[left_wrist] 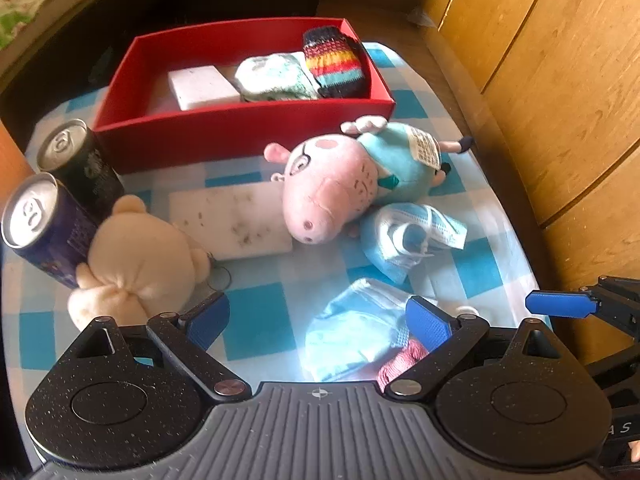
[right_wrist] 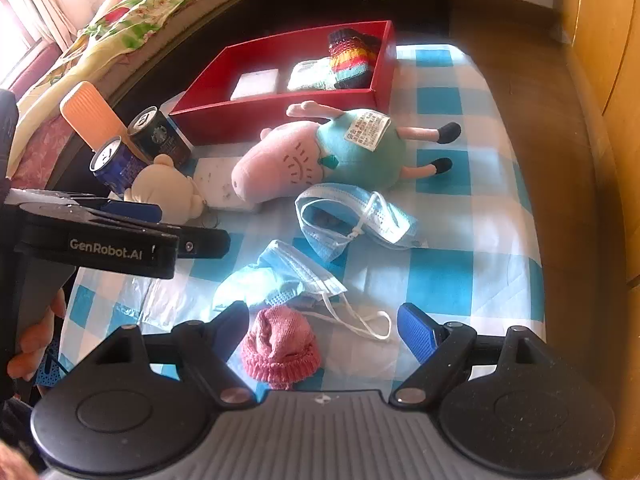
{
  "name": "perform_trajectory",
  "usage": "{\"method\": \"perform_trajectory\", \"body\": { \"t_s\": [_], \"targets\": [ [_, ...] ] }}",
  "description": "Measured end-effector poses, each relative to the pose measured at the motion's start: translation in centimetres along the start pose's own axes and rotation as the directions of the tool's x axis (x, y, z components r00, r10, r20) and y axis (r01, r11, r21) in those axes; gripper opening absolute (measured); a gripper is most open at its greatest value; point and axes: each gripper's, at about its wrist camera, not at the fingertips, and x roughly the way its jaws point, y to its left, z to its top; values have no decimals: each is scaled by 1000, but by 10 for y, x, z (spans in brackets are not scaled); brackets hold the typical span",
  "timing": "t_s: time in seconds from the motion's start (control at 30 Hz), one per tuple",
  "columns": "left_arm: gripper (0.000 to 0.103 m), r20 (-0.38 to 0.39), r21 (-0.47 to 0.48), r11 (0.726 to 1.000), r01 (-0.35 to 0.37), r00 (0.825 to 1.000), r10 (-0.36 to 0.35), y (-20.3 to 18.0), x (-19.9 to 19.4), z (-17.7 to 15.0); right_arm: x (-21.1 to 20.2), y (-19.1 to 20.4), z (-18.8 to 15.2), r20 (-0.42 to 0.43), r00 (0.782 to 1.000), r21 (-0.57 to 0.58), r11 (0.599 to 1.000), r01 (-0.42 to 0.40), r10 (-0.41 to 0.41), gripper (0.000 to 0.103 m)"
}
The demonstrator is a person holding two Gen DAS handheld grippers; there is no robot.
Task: Organize soft objects
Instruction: 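Bring both open tools back over the blue masks and pink knit hat, then grasp the blue face mask with the left tool while the right tool grasps the pink hat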
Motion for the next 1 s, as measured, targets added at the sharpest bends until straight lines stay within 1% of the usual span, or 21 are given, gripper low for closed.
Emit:
{"method": "perform_trajectory", "body": {
  "t_s": [0.1, 0.17, 0.27, 0.37, 0.43, 0.53, 0.6, 0.63, 0.67, 0.73, 0.8, 0.83, 0.87, 0.9, 0.93, 1.0],
  "targets": [
    [92, -24, 1, 1000, 20, 1000, -20, -4, 6, -4, 0, 3, -5, -9, 1000, -10, 1000, -6, 6, 61],
    [92, -48, 0, 999, 47, 998, -47, -9, 13, -6, 2, 6, -10, -24, 1000, -26, 1000, -7, 7, 61],
    [88, -82, -9, 996, 90, 993, -91, -14, 24, -6, 8, 13, -21, -52, 999, -55, 998, -17, 15, 61],
    [88, -104, -32, 989, 142, 984, -144, -19, 31, -4, 12, 19, -30, -76, 997, -98, 994, -38, 31, 61],
    [86, -124, -28, 989, 144, 981, -147, -25, 37, -5, 15, 19, -33, -86, 996, -110, 993, -38, 29, 61],
    [80, -154, -10, 993, 114, 981, -114, -32, 49, -6, 15, 15, -34, -88, 996, -102, 994, -37, 28, 61],
    [72, -172, -18, 994, 107, 979, -108, -32, 56, -6, 16, 13, -33, -88, 996, -101, 994, -37, 28, 61],
    [71, -177, -25, 994, 106, 978, -109, -32, 59, -6, 16, 13, -33, -90, 995, -101, 994, -39, 30, 61],
    [69, -176, -32, 994, 105, 978, -109, -32, 61, -5, 17, 13, -33, -92, 995, -100, 994, -40, 31, 61],
    [59, -173, -34, 995, 97, 980, -101, -34, 64, -5, 19, 14, -34, -96, 995, -100, 994, -40, 30, 60],
    [42, -169, -44, 995, 85, 981, -91, -33, 66, -4, 20, 14, -34, -95, 995, -103, 994, -41, 31, 60],
    [38, -168, -51, 995, 84, 981, -92, -32, 66, -4, 20, 15, -33, -90, 995, -107, 993, -42, 32, 60],
    [31, -164, -61, 995, 84, 982, -93, -29, 64, -3, 19, 16, -33, -84, 996, -112, 993, -44, 34, 60],
    [27, -158, -67, 994, 84, 983, -94, -27, 63, -3, 19, 17, -32, -80, 996, -117, 992, -48, 39, 60],
    [26, -152, -74, 994, 82, 984, -92, -24, 61, -3, 19, 18, -32, -74, 996, -121, 991, -55, 46, 60],
    [20, -137, -91, 993, 80, 986, -92, -16, 56, -3, 21, 19, -30, -69, 997, -124, 991, -54, 45, 59]
  ]
}}
